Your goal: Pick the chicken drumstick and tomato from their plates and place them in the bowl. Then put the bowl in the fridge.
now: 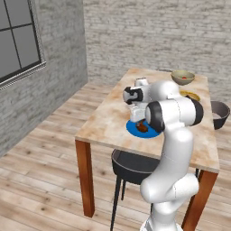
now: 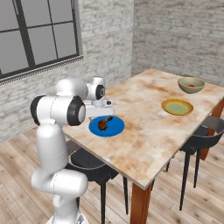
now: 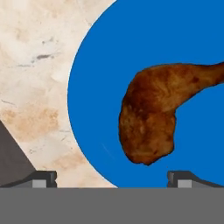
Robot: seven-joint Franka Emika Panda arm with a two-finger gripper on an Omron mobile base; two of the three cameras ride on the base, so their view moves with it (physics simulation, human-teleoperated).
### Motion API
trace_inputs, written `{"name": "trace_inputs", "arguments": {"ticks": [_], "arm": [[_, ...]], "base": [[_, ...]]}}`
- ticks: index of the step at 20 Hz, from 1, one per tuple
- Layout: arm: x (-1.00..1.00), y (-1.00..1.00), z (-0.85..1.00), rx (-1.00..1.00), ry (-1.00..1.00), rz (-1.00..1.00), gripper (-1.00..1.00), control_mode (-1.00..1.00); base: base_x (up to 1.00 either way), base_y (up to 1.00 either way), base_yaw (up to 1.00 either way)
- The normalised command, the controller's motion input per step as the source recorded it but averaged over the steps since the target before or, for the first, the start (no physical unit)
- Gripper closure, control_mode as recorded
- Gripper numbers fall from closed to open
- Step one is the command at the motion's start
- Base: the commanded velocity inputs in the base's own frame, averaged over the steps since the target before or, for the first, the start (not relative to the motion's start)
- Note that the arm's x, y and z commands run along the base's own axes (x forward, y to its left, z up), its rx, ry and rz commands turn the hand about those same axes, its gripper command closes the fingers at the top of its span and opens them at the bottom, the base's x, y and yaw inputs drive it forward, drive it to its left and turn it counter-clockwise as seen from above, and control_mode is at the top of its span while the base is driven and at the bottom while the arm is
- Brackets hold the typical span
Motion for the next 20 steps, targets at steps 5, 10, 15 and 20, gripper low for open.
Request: {"name": "trace_inputs", "arguments": {"ticks": [5,10,15,20], "arm": [[0.23,0.04,-0.26,0.00,-0.05,-0.10,-1.00,-1.00],[0.15,0.01,-0.17,0.05,-0.17,-0.11,-1.00,-1.00],[0.06,0.00,-0.15,0.00,-0.20,-0.04,-1.00,-1.00],[0.03,0.00,-0.17,-0.02,-0.09,0.00,-1.00,-1.00]], "base": [[0.00,0.00,0.00],[0.00,0.00,0.00],[0.00,0.00,0.00],[0.00,0.00,0.00]]}}
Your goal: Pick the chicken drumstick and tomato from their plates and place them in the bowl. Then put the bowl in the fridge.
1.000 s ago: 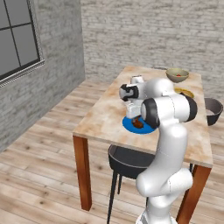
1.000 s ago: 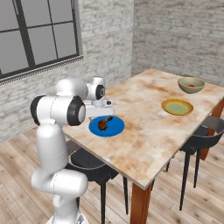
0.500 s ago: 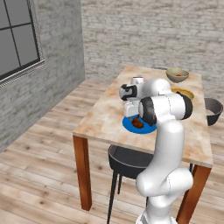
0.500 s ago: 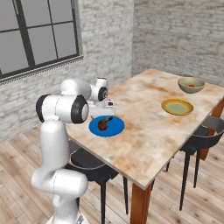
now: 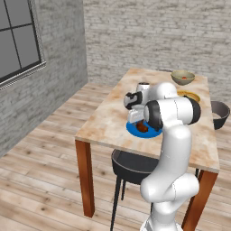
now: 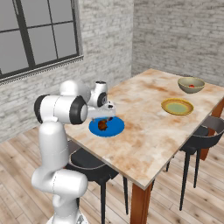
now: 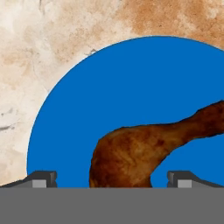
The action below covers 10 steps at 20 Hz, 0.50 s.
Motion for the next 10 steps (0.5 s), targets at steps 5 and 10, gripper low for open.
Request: {"name": "trace_inputs", "arguments": {"ticks": [5,10], "arm": [[0.00,-0.01,-0.13,-0.03,-0.03,0.00,-1.00,-1.00],[0.05,-0.05,-0.07,-0.02,-0.01,0.00,-1.00,-1.00]], "base": [[0.00,0.00,0.00],[0.00,0.00,0.00]]}}
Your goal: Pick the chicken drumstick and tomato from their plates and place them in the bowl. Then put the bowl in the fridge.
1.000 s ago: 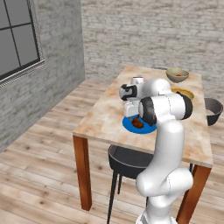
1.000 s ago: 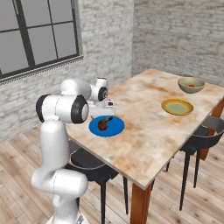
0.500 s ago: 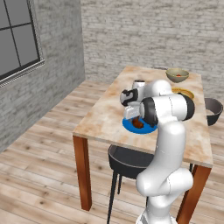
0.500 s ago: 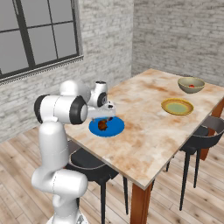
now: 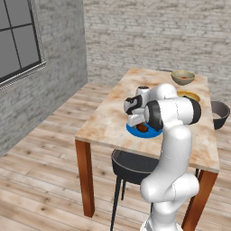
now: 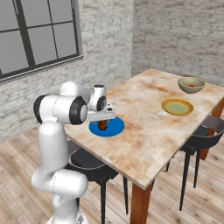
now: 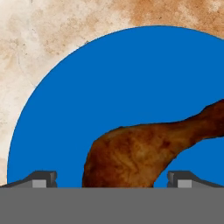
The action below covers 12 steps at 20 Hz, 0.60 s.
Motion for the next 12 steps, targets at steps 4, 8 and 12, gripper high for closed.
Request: {"name": "trace_inputs", "arguments": {"ticks": [4,8,12], "arm": [[0.01,-0.04,-0.03,0.00,-0.01,0.00,-1.00,-1.00],[0.08,0.00,-0.10,0.00,0.00,0.00,-1.00,-1.00],[0.04,0.00,-0.15,0.00,0.00,0.00,-1.00,-1.00]], "base": [[0.00,0.00,0.00],[0.00,0.00,0.00],[0.00,0.00,0.00]]}}
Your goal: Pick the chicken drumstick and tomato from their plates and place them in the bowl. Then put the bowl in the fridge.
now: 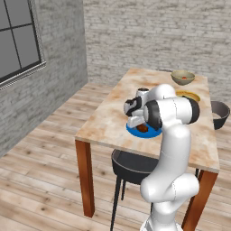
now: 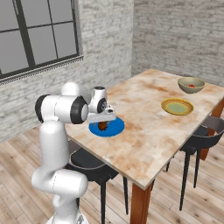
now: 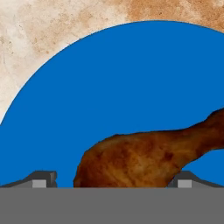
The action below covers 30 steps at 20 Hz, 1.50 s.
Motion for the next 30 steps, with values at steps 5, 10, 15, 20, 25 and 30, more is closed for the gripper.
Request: {"name": "trace_inputs", "arguments": {"ticks": [5,10,15,20,25,30], "arm": [[0.06,0.00,-0.16,0.00,0.00,0.00,-1.00,-1.00],[0.01,-0.03,-0.13,0.00,0.00,0.00,-1.00,-1.00],[0.00,0.00,-0.19,0.00,0.02,0.00,1.00,-1.00],[-0.05,-0.01,-0.07,0.00,0.01,0.00,1.00,-1.00],[-0.06,-0.08,0.04,0.00,0.05,0.00,1.00,-1.00],[-0.13,-0.05,0.42,0.00,0.00,0.01,1.00,-1.00]], "base": [[0.00,0.00,0.00],[0.00,0.00,0.00],[0.00,0.00,0.00],[0.00,0.00,0.00],[0.00,0.00,0.00],[0.00,0.00,0.00]]}}
